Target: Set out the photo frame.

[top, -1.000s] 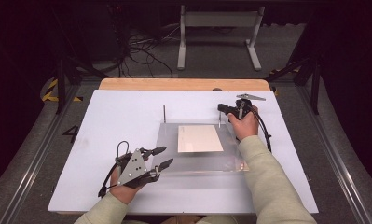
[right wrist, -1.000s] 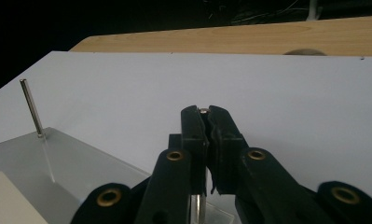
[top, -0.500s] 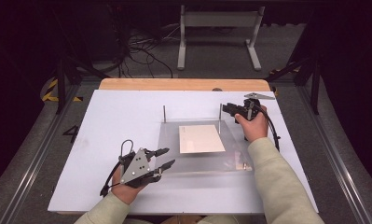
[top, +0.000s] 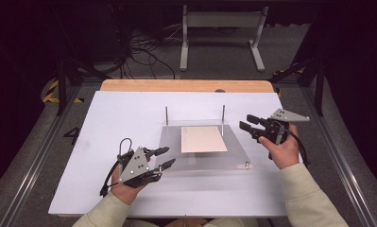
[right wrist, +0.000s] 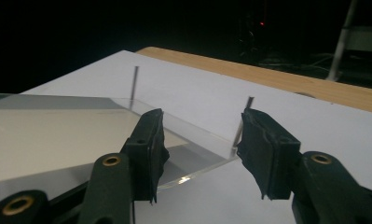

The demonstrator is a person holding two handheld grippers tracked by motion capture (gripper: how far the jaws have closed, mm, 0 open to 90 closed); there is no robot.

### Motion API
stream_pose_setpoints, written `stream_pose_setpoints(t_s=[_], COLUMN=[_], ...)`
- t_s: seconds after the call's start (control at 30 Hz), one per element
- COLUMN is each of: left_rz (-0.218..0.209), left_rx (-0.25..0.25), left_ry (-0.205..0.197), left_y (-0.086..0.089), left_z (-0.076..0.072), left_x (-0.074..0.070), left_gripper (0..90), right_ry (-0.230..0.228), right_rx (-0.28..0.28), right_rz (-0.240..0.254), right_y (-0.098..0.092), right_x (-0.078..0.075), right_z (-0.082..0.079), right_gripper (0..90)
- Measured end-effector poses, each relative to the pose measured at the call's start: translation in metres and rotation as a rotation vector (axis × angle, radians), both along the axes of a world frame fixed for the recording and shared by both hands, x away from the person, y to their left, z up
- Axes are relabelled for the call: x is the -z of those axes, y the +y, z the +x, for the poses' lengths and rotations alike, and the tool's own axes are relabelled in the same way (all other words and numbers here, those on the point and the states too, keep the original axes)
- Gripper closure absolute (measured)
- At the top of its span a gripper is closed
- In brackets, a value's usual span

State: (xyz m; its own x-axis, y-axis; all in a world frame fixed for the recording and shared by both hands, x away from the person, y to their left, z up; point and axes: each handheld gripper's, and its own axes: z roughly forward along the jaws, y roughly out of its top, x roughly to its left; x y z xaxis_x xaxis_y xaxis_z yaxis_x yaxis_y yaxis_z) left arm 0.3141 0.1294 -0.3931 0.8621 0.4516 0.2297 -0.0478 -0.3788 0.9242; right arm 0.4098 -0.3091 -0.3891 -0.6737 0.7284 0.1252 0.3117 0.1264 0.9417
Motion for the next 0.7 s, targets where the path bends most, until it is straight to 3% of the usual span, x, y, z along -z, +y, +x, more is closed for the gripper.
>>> stream_pose_setpoints(t_s=[0.37, 0.7], left_rz=[0.000, -0.007], left_rx=[-0.002, -0.010], left_ry=[-0.004, -0.009], left_y=[0.005, 0.007], left_z=[0.000, 0.000], left_x=[-0.003, -0.005], left_gripper=[56.9, 56.8], right_ry=[-0.079, -0.106], right_rx=[-0.107, -0.141], right_rz=[-0.017, -0.114], right_y=[-0.010, -0.014], right_x=[-0.010, -0.008], right_z=[-0.063, -0.090], right_gripper=[42.8, 39.1])
